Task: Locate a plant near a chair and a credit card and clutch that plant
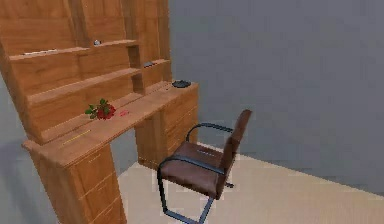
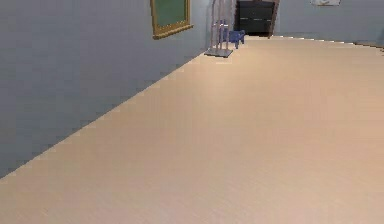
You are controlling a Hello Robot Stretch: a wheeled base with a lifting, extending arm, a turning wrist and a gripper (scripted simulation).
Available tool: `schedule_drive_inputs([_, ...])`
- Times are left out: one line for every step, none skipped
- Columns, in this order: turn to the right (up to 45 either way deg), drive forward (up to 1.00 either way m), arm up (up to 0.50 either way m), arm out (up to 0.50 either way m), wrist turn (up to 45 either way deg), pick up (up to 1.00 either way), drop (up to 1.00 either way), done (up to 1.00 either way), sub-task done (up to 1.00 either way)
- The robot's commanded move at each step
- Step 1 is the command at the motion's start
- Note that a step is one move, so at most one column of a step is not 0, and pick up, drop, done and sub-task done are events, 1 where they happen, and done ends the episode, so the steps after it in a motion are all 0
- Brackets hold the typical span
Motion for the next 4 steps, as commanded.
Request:
schedule_drive_inputs([0.0, 0.30, 0.00, 0.00, 0.0, 0.00, 0.00, 0.00, 0.00])
schedule_drive_inputs([-45.0, 0.00, 0.00, 0.00, 0.0, 0.00, 0.00, 0.00, 0.00])
schedule_drive_inputs([-45.0, 0.00, 0.00, 0.00, 0.0, 0.00, 0.00, 0.00, 0.00])
schedule_drive_inputs([-33.0, 0.00, 0.00, 0.00, 0.0, 0.00, 0.00, 0.00, 0.00])
